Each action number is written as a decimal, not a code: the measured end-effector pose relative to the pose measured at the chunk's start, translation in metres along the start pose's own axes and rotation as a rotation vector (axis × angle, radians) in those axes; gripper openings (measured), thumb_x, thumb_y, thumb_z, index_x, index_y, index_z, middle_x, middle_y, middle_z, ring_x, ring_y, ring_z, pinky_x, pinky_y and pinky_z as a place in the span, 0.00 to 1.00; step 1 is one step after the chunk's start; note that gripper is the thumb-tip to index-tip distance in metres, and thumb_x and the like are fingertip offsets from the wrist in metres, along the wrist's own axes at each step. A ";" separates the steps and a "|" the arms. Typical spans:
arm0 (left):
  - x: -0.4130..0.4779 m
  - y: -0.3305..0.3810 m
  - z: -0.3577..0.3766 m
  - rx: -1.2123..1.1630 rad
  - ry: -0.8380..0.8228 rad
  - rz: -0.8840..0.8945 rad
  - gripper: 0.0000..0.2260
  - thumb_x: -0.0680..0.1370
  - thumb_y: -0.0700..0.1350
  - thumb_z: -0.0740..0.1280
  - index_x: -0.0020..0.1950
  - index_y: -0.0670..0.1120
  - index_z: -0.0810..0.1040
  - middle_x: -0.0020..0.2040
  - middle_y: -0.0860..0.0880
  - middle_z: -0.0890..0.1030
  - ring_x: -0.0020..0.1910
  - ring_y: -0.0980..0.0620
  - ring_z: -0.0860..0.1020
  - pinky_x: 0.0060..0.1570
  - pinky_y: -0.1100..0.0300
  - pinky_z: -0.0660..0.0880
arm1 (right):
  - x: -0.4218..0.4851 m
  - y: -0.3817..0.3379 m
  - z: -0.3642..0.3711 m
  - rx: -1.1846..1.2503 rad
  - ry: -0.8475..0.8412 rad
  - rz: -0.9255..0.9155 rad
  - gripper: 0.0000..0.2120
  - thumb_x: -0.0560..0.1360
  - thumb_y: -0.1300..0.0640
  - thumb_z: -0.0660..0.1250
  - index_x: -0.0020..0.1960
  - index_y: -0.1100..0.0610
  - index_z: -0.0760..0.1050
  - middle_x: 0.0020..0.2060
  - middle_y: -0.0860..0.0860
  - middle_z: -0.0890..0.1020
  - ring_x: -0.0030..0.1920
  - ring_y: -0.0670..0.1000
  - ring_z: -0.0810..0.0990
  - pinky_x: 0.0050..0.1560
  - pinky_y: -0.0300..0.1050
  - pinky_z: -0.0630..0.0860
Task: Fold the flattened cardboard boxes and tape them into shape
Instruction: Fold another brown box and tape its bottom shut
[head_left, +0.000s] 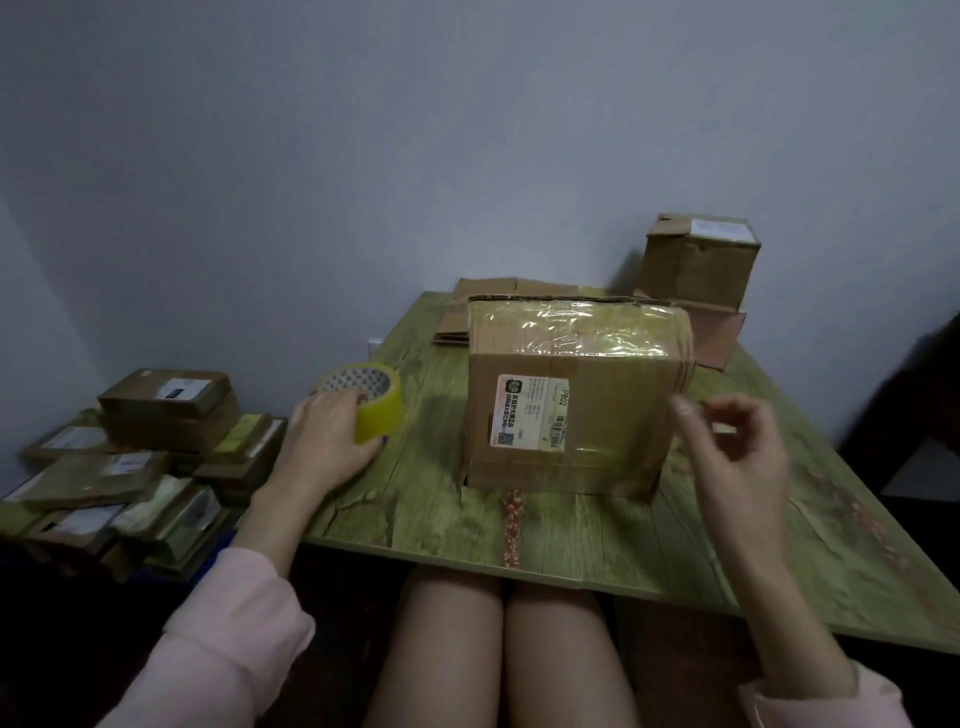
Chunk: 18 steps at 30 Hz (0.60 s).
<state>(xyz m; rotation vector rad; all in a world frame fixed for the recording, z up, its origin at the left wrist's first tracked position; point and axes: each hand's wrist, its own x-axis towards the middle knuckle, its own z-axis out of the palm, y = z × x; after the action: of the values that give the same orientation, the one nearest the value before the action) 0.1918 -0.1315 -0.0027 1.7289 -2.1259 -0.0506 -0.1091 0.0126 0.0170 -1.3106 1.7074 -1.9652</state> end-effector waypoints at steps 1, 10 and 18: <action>0.000 -0.002 0.000 0.015 0.040 0.026 0.19 0.73 0.47 0.71 0.62 0.44 0.75 0.60 0.43 0.78 0.61 0.43 0.72 0.60 0.53 0.63 | -0.005 0.003 0.003 -0.061 -0.036 0.034 0.17 0.70 0.48 0.71 0.53 0.54 0.70 0.44 0.46 0.75 0.37 0.43 0.74 0.38 0.38 0.74; -0.051 0.013 -0.017 -0.632 0.331 -0.045 0.11 0.69 0.36 0.75 0.50 0.44 0.81 0.43 0.52 0.81 0.47 0.51 0.78 0.48 0.61 0.69 | 0.010 0.015 0.041 -0.261 -0.088 0.063 0.26 0.64 0.48 0.77 0.52 0.55 0.66 0.44 0.50 0.74 0.41 0.54 0.78 0.45 0.58 0.79; -0.117 0.051 -0.029 -0.829 0.311 0.066 0.14 0.67 0.35 0.75 0.45 0.53 0.79 0.40 0.60 0.82 0.43 0.68 0.76 0.44 0.76 0.68 | -0.004 -0.022 0.054 -0.014 -0.249 0.002 0.14 0.69 0.46 0.72 0.46 0.56 0.77 0.40 0.50 0.81 0.42 0.49 0.80 0.41 0.47 0.80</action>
<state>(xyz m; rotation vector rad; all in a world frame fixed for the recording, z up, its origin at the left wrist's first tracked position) 0.1721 -0.0021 0.0056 1.0844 -1.5882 -0.5266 -0.0588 -0.0146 0.0302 -1.4868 1.6046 -1.7084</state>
